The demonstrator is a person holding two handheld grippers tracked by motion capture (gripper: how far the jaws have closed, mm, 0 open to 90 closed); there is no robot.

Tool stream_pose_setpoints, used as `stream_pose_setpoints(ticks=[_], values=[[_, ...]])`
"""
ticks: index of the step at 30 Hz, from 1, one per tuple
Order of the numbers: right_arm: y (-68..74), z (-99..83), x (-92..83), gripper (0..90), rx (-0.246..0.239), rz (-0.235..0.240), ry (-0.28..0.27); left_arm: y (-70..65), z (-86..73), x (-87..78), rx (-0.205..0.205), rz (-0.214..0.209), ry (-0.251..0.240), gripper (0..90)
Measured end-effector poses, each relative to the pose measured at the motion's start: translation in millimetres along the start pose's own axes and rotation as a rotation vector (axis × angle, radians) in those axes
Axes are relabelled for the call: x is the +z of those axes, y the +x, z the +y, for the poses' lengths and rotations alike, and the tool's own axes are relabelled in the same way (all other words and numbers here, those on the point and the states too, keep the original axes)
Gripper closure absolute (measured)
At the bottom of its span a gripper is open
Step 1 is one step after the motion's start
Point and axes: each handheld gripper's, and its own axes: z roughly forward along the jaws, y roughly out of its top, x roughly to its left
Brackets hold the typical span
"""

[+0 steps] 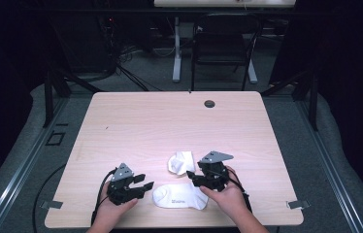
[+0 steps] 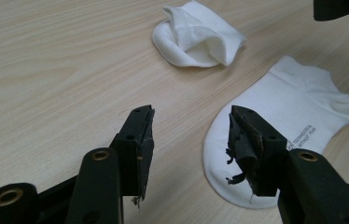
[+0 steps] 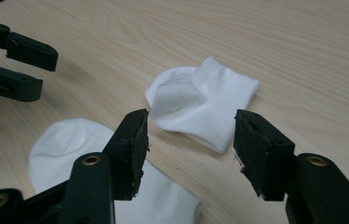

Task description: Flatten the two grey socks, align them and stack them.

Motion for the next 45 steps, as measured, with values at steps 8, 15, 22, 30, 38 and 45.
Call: stream_pose_setpoints(ticks=[8, 15, 22, 30, 38, 45], values=[[2.9, 10.5, 20.1, 58.8, -0.009, -0.039, 0.089, 2.7, 0.4, -1.2, -0.003, 0.003, -0.001, 50.5], [7.1, 25.7, 33.2, 62.5, 0.003, -0.043, 0.088, 6.2, 0.0, -0.8, -0.012, 0.01, -0.001, 50.5], [10.6, 33.2, 49.0, 60.4, -0.001, -0.035, 0.105, 7.4, 0.2, -0.8, -0.012, 0.013, 0.0, 50.5], [21.5, 33.1, 69.3, 53.5, -0.055, -0.036, 0.131, 7.5, 0.0, 0.3, -0.003, 0.011, 0.007, 50.5], [27.4, 28.7, 83.9, 61.1, -0.132, -0.089, 0.189, 8.3, -0.2, 1.1, -0.008, 0.009, 0.005, 50.5], [27.5, 29.1, 85.0, 80.5, -0.116, -0.107, 0.233, 9.1, -0.3, 1.7, -0.01, 0.009, 0.005, 50.5]])
